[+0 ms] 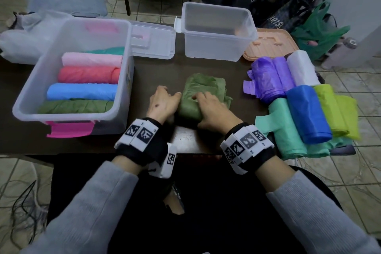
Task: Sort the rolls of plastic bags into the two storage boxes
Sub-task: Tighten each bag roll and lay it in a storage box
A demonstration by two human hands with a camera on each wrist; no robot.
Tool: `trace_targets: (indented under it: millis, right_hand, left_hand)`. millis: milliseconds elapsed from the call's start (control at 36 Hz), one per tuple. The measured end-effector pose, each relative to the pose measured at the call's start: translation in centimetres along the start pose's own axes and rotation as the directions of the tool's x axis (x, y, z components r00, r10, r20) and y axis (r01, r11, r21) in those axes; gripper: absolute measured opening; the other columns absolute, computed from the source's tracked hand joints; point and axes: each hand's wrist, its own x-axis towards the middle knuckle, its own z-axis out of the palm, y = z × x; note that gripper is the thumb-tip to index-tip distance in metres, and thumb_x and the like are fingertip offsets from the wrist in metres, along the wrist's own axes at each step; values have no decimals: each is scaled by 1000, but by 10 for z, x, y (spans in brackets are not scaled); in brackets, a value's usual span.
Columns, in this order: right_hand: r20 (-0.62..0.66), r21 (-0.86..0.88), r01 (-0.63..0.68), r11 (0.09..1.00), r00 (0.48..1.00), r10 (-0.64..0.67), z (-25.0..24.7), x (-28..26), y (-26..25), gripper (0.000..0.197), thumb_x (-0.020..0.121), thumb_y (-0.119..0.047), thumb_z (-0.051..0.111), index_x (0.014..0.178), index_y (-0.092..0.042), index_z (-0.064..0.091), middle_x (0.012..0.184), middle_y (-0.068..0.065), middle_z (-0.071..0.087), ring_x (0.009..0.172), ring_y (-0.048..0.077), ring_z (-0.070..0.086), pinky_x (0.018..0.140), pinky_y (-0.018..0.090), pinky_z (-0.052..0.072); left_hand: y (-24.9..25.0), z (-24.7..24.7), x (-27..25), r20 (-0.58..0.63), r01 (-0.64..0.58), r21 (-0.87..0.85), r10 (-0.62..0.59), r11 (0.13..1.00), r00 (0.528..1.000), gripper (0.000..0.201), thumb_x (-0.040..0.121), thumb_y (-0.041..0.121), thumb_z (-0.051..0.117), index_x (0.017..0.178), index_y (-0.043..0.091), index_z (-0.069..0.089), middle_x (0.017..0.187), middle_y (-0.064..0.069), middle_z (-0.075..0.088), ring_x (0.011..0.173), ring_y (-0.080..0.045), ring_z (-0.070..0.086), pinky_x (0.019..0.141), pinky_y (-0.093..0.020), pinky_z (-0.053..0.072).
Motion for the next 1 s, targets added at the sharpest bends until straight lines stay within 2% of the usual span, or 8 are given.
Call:
trace_targets:
  millis: [83, 194, 389, 556, 694, 806, 889, 1000]
  right_hand:
    - [23, -75, 68, 995, 998, -66, 2, -9, 1, 63, 78, -14, 65, 134, -15, 35, 130, 8, 36, 124, 27, 35, 97, 41, 32]
    - [96, -88, 131, 987, 988, -122, 2, -22, 1, 65, 79, -33, 64, 135, -21, 33, 129, 4, 42, 124, 24, 36, 99, 41, 27]
    - [115, -89, 169, 982, 981, -158, -1, -31, -1, 60, 79, -30, 64, 132, -21, 38, 124, 5, 44, 120, 24, 39, 96, 41, 33]
    - [77, -114, 164, 980, 985, -156, 1, -31, -1, 61, 74, -27, 69, 128, -20, 40, 118, 7, 43, 113, 26, 42, 87, 37, 36]
    - [68, -134, 153, 979, 987, -145, -1, -28, 0, 60, 75, -28, 68, 126, -21, 39, 119, 5, 49, 112, 26, 44, 85, 36, 32]
    - [101, -75, 131, 989, 987, -123, -1, -24, 2, 61, 77, -30, 66, 131, -21, 39, 123, 5, 49, 116, 25, 43, 93, 38, 33]
    - [105, -100, 126, 987, 988, -116, 1, -24, 2, 62, 78, -31, 65, 132, -18, 39, 124, 7, 48, 118, 26, 42, 94, 38, 34]
    - [109, -138, 127, 982, 988, -112, 5, -27, 1, 62, 76, -29, 66, 129, -16, 38, 127, 9, 43, 120, 27, 38, 95, 39, 34]
  left_hand:
    - [5, -1, 8, 95, 56, -17, -54, 998, 994, 41, 78, 39, 62, 99, 4, 66, 106, -13, 67, 101, -30, 64, 88, -39, 53]
    - [11, 3, 9, 198, 145, -59, -131, 988, 972, 42, 81, 37, 70, 104, 4, 58, 88, -5, 63, 74, -16, 61, 63, -28, 52]
    - [23, 9, 6, 239, 74, -128, -41, 989, 970, 32, 78, 21, 76, 104, 8, 64, 102, -9, 67, 92, -24, 65, 78, -30, 52]
    - [44, 2, 9, 128, -5, -347, 52, 938, 990, 26, 75, 4, 76, 89, 14, 58, 100, -13, 67, 96, -28, 66, 86, -43, 55]
    - [63, -4, 15, -9, -135, -464, 148, 876, 989, 30, 80, 6, 72, 106, 11, 60, 88, 2, 63, 80, -9, 60, 65, -15, 50]
    - [72, -12, 20, -266, -433, 12, 420, 901, 868, 24, 82, 15, 70, 104, 16, 62, 97, 2, 61, 88, -10, 57, 78, -17, 44]
    - [68, -4, 21, -18, -585, 404, 646, 703, 763, 20, 83, 16, 68, 103, 16, 67, 107, -6, 63, 101, -21, 59, 92, -33, 48]
    - [48, 13, 25, 459, -623, 491, 427, 609, 779, 37, 91, 21, 61, 127, 21, 58, 135, -9, 52, 125, -25, 48, 106, -34, 36]
